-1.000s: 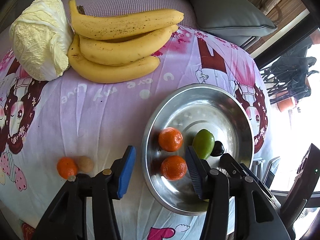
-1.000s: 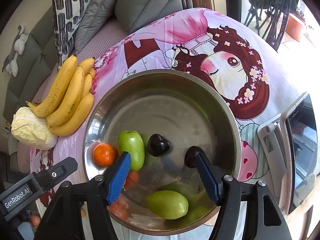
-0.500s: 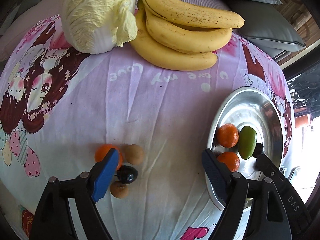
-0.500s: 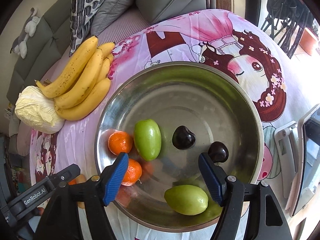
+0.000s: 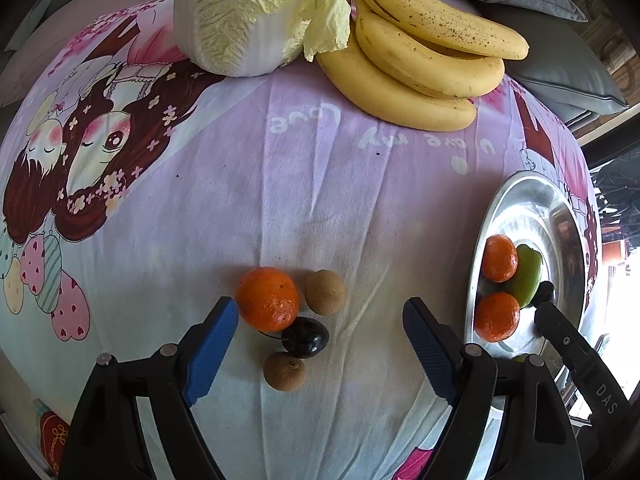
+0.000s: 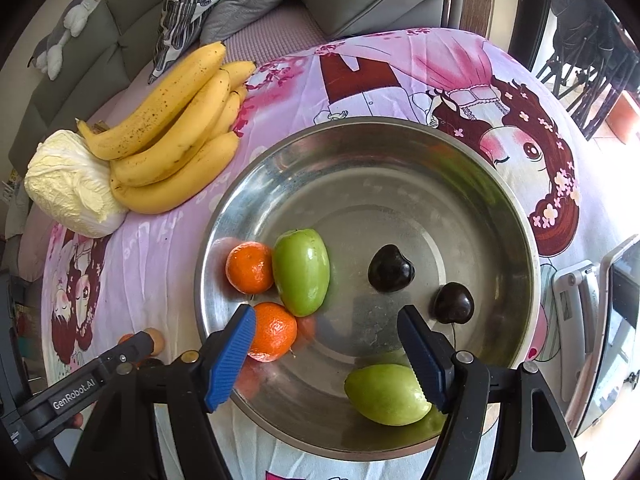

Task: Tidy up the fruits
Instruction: 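Withdraw both open tools from the bowl toward the remaining fruits, then move both open tools over the last mandarin and dark cherry, then grasp the mandarin with the left tool while the right tool grasps a brown fruit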

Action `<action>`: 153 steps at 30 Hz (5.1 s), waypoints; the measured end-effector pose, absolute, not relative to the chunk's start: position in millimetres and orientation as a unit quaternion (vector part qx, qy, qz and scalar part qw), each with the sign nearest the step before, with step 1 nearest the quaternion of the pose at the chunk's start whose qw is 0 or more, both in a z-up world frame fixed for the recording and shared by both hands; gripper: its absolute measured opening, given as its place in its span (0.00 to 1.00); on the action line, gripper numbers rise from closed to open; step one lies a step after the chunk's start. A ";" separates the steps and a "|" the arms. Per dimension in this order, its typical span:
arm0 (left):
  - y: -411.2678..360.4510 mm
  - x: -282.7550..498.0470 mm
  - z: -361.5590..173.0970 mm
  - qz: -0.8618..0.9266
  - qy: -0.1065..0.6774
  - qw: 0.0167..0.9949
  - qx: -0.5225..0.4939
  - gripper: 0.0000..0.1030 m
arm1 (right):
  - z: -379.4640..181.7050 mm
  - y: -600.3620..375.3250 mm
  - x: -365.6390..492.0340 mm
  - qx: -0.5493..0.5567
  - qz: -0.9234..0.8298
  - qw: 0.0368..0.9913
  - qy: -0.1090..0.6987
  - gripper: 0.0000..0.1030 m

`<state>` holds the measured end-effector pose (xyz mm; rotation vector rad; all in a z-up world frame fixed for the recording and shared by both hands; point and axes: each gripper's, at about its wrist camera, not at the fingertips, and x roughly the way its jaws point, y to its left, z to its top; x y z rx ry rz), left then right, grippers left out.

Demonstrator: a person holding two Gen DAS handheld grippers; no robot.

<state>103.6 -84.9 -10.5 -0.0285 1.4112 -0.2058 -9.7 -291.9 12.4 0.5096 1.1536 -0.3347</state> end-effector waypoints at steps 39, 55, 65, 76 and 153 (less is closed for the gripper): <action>59.0 80.9 15.0 -0.036 0.613 0.789 -0.023 0.91 | 18.6 -166.5 35.6 0.156 0.004 0.812 0.562 1.00; 118.8 86.5 -3.3 -0.042 0.636 0.766 -0.081 0.91 | 0.1 -151.6 48.1 0.156 0.018 0.799 0.580 1.00; 118.8 110.1 -7.6 -0.053 0.640 0.760 -0.095 0.90 | -4.3 -151.7 57.6 0.169 0.026 0.796 0.581 1.00; 117.9 121.5 5.0 -0.070 0.626 0.767 -0.122 0.90 | 3.0 -153.9 69.2 0.177 0.059 0.806 0.562 1.00; 35.4 136.5 -52.3 -0.128 0.660 0.687 -0.277 0.32 | -21.6 -125.7 73.5 0.127 0.068 0.800 0.582 0.39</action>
